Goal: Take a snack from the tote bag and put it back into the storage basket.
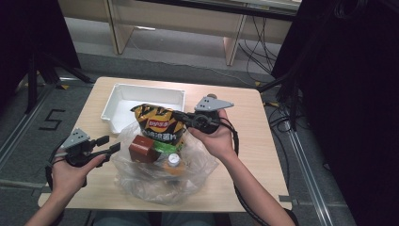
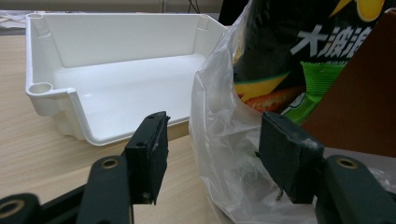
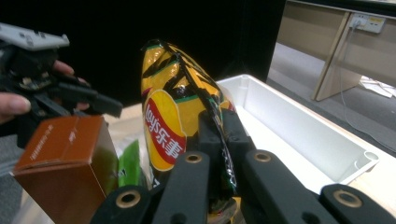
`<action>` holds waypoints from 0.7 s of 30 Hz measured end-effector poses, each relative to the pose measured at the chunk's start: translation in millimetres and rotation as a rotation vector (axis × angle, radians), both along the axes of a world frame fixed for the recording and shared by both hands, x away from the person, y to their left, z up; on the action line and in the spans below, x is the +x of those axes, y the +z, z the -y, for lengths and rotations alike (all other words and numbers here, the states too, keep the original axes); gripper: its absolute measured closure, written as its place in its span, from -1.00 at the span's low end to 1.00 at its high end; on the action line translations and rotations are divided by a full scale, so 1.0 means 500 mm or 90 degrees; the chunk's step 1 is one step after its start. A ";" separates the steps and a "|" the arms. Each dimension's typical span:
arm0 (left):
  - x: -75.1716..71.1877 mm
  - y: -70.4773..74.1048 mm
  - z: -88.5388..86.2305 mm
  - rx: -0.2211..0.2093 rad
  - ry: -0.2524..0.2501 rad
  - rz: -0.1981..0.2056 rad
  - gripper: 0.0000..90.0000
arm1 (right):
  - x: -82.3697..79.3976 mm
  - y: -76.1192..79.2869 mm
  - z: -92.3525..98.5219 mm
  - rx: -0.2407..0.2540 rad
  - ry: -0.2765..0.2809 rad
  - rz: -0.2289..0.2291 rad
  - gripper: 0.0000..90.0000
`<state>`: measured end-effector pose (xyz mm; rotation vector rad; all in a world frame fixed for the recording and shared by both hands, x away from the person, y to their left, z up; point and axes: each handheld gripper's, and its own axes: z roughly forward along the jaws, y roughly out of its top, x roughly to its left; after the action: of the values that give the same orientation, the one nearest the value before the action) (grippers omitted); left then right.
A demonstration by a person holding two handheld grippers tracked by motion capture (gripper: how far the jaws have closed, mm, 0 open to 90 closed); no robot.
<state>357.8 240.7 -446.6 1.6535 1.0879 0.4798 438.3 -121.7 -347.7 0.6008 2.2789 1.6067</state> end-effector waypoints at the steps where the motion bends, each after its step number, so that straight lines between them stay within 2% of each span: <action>1: 0.000 0.000 0.001 -0.001 -0.001 0.000 -0.07 | -0.002 0.004 0.001 0.008 -0.006 -0.012 1.00; 3: 0.000 -0.001 0.001 -0.003 -0.001 -0.001 -0.07 | 0.001 0.010 0.003 0.013 -0.003 -0.002 1.00; 4: 0.001 -0.002 0.001 -0.008 -0.002 -0.002 -0.07 | -0.002 0.011 0.002 0.021 -0.006 -0.012 1.00; 7: 0.001 -0.002 0.001 0.000 -0.002 -0.001 -0.07 | 0.001 0.019 0.006 0.023 -0.006 0.003 1.00; 9: 0.001 -0.002 0.001 0.001 -0.002 -0.001 -0.07 | -0.002 0.025 0.005 0.033 -0.002 -0.013 1.00; 12: 0.001 -0.002 0.001 0.000 -0.002 -0.001 -0.07 | -0.004 0.035 0.003 0.042 0.000 -0.008 1.00; 13: 0.001 -0.002 0.001 0.000 -0.001 -0.001 -0.07 | -0.005 0.039 0.002 0.049 -0.003 0.006 1.00; 14: 0.001 -0.002 0.001 0.000 -0.002 -0.001 -0.07 | -0.005 0.043 0.003 0.047 -0.002 0.004 1.00; 15: 0.001 -0.002 0.001 0.000 -0.002 -0.001 -0.07 | -0.009 0.047 0.001 0.056 0.000 -0.011 1.00; 18: 0.001 -0.002 0.002 0.001 -0.003 -0.001 -0.07 | -0.008 0.058 -0.001 0.057 0.005 0.002 1.00; 19: 0.001 -0.002 0.002 0.001 -0.002 -0.001 -0.07 | -0.007 0.062 -0.001 0.060 0.000 0.015 1.00; 20: 0.001 -0.002 0.002 0.002 -0.003 -0.001 -0.07 | -0.011 0.065 -0.002 0.065 -0.001 -0.005 1.00; 21: 0.001 -0.002 0.002 0.002 -0.004 -0.002 -0.07 | -0.009 0.067 -0.002 0.065 -0.003 0.004 1.00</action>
<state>358.4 239.5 -447.8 1.6601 1.0847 0.4760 433.9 -120.5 -314.0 0.6237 2.1989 1.7294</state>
